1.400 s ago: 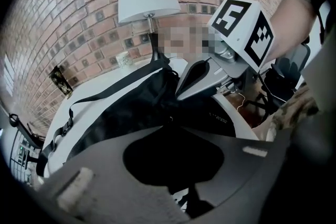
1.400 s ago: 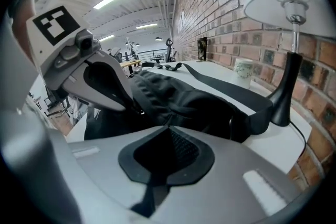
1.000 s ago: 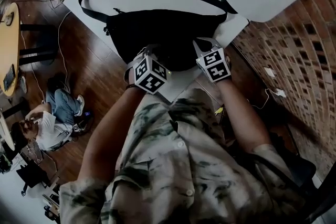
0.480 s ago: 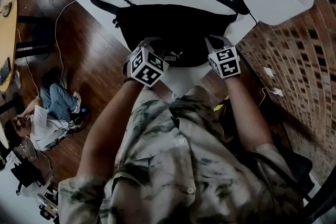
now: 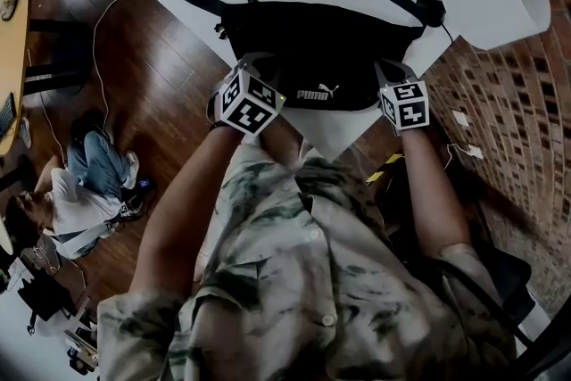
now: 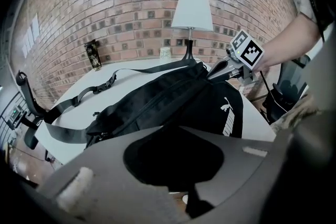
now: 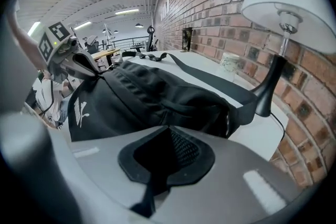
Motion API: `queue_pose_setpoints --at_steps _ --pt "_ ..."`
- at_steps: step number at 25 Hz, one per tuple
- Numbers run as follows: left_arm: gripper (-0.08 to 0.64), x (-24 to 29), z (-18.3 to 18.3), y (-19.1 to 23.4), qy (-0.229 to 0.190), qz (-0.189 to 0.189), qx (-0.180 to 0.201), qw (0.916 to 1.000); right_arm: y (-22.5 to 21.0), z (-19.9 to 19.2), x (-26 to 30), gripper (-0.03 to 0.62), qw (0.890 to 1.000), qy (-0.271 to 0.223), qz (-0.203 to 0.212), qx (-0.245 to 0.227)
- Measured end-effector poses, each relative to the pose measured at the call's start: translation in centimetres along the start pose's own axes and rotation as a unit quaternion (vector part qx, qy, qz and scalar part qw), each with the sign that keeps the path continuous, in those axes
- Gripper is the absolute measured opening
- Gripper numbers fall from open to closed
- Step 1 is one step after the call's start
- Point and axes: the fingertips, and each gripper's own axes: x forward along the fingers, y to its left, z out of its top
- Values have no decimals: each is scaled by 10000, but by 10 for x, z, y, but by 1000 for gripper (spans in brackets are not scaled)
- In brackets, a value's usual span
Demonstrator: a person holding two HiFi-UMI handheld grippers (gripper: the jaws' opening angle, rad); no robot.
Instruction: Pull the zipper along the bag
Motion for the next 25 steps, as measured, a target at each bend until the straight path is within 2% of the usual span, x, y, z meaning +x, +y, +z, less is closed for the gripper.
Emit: queue_pose_setpoints --at_steps 4,10,16,22,25 --pt "31 -5 -9 15 -80 -80 -27 9999 -2 1 0 5 9996 86 -202 182" --pt "32 -14 -24 31 -214 -199 -5 9996 -6 -3 2 5 9979 250 -580 158" --pt "35 -19 -29 37 -488 -393 82 9980 -6 -3 -3 5 9935 347 -1032 342" --pt "43 -21 -24 39 -828 -543 270 9947 -6 6 -19 5 9861 120 -1513 684" --pt "54 -28 -25 44 -979 -616 212 9931 18 13 -32 6 9864 -52 -1462 748"
